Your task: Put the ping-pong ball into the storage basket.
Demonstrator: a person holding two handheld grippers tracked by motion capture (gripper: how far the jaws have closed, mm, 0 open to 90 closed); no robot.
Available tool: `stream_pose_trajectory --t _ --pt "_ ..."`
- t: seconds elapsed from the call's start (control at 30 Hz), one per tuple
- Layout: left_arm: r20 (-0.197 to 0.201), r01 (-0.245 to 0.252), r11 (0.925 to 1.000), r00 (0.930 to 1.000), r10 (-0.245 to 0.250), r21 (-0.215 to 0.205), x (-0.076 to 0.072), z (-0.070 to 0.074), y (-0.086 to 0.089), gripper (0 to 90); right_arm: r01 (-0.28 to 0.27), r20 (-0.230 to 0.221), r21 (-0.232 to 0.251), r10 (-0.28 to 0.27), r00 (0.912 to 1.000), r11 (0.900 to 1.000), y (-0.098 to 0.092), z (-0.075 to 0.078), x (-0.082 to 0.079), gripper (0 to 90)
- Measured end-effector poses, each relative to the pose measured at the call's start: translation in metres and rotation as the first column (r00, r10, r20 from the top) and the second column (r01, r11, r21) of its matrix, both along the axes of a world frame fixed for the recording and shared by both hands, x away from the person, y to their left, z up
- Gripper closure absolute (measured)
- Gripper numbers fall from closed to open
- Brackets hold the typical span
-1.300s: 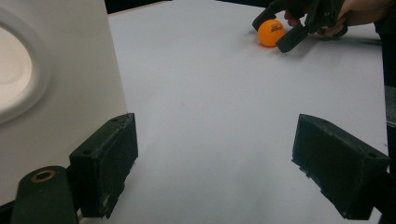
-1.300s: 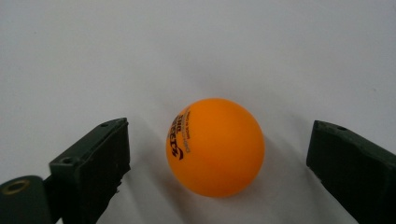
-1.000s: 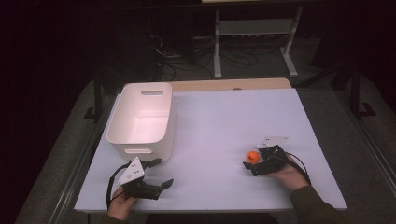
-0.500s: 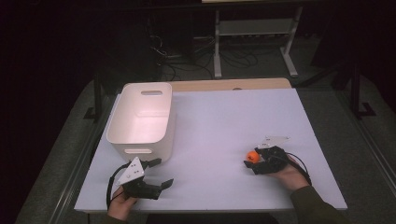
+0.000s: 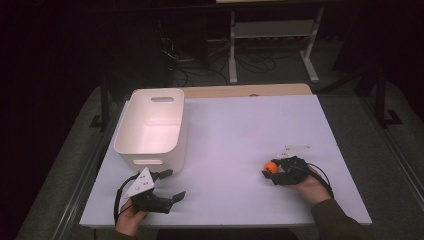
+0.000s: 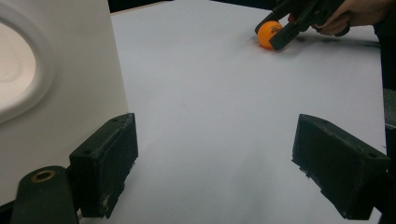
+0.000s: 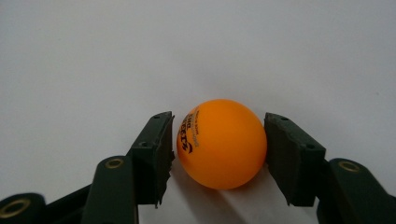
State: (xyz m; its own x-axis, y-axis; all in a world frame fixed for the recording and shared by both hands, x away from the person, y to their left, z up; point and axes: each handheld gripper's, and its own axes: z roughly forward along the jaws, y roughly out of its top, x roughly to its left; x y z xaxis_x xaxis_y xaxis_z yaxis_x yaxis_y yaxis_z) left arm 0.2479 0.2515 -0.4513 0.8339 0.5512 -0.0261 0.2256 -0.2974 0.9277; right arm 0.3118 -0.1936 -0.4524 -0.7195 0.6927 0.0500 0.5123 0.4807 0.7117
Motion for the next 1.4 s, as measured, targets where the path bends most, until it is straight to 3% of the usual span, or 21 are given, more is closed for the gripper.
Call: stream_pose_trajectory --t 0.37,1.4 --pt "-0.001 0.0 1.0 1.0 0.0 -0.001 0.0 0.0 0.0002 14.2 -0.007 -0.008 0.005 0.007 0.9999 1.0 -0.0007 0.0006 0.0002 48.6" --pt "0.002 0.005 1.0 1.0 -0.005 -0.003 0.0 0.0 0.0005 14.2 -0.003 -0.011 0.033 0.003 0.9999 0.999 -0.0011 0.0088 0.0011 49.4"
